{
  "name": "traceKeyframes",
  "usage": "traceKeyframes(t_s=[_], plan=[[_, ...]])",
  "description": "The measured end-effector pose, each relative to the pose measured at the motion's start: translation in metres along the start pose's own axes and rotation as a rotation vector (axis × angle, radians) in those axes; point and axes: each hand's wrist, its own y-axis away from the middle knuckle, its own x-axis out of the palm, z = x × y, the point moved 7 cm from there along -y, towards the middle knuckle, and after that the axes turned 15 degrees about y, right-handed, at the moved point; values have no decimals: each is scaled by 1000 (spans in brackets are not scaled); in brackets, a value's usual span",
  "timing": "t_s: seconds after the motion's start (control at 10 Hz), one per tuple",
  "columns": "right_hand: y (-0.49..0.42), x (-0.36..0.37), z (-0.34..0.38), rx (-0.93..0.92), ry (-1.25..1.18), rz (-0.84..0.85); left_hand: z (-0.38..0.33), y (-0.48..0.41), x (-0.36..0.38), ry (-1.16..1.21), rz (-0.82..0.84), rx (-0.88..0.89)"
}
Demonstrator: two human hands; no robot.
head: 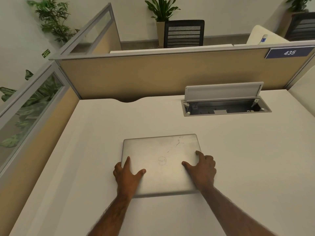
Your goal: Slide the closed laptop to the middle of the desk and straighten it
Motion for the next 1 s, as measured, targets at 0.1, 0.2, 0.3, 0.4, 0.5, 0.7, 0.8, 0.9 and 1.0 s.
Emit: traceKeyframes(t_s=[0.1,0.2,0.3,0.4,0.5,0.7,0.8,0.9,1.0], plan=[[0,1,-1,10,-5,-2,1,-3,0,18,12,1],[-1,3,-1,20,-17,-1,2,-5,0,28,17,0],[-3,5,-1,14,-11,-2,3,-6,1,16,16,8],[-3,6,-2,-9,11,-4,3,-4,0,-24,26,27],[2,9,-1,-65,87,-23,1,3,3,-119,35,93],[20,24,19,-356,291,-56,-8,19,20,-357,65,380],[33,33,32,-476,327,-53,-12,27,33,-462,136,459],[37,38,32,-468,325,-34,-10,28,35,-496,139,444],[35,31,38,-464,311,-20,-21,26,31,-526,146,451]])
